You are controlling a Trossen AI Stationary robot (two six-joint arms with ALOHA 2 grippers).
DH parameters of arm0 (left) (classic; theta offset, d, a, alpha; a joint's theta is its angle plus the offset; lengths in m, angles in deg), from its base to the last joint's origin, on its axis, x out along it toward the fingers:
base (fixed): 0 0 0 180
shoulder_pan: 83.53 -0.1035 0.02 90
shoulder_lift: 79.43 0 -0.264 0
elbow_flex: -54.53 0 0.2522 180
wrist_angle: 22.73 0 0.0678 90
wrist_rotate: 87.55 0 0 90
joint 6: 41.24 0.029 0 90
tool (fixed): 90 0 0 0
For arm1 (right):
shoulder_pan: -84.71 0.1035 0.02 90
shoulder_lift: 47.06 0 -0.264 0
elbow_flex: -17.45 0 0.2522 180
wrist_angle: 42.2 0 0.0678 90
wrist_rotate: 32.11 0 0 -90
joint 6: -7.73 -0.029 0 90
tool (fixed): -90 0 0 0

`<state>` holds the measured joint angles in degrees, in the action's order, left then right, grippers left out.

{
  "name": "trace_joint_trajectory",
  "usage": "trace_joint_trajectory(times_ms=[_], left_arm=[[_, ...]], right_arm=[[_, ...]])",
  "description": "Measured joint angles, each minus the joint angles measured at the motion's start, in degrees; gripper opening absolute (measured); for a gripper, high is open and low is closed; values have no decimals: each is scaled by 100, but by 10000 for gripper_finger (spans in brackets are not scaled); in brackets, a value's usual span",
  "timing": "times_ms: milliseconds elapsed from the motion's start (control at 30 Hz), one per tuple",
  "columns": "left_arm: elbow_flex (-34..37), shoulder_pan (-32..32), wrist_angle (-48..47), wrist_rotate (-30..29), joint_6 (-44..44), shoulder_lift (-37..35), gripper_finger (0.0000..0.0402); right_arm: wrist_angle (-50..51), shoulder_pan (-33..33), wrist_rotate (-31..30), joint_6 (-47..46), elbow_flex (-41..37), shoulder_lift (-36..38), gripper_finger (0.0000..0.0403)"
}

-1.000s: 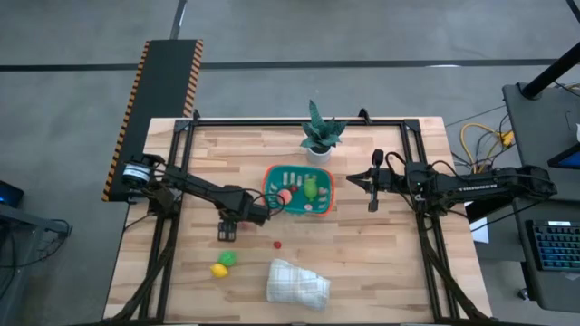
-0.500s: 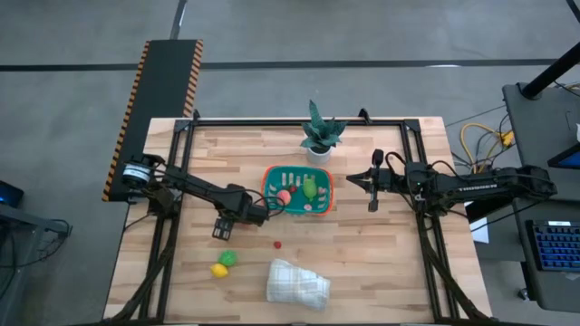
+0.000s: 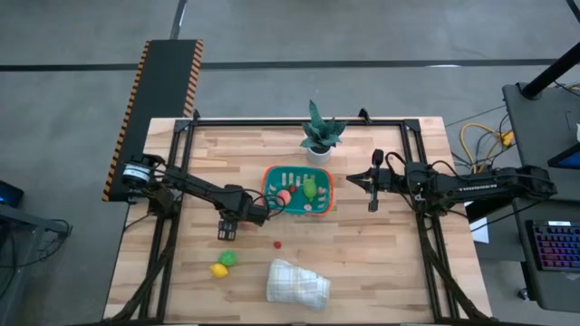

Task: Build produce basket
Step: Put the black cherry into the blue basket

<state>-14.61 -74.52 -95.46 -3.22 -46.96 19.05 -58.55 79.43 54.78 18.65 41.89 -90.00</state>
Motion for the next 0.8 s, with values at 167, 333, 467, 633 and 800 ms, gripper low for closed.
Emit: trace_joint_trajectory(times_ms=[167, 333, 467, 633, 800], left_arm=[[31, 0, 6, 89, -15, -2, 191], [11, 0, 35, 112, -140, -2, 191], [13, 0, 85, 132, -299, -2, 191], [31, 0, 100, 149, -305, -7, 191], [25, 0, 139, 117, -307, -5, 189]], right_arm=[[0, 0, 0, 0, 2, -2, 9], [0, -2, 0, 0, 0, -1, 9], [0, -1, 0, 0, 2, -2, 9], [0, 0, 0, -24, 1, -1, 9], [0, 0, 0, -28, 2, 0, 9]])
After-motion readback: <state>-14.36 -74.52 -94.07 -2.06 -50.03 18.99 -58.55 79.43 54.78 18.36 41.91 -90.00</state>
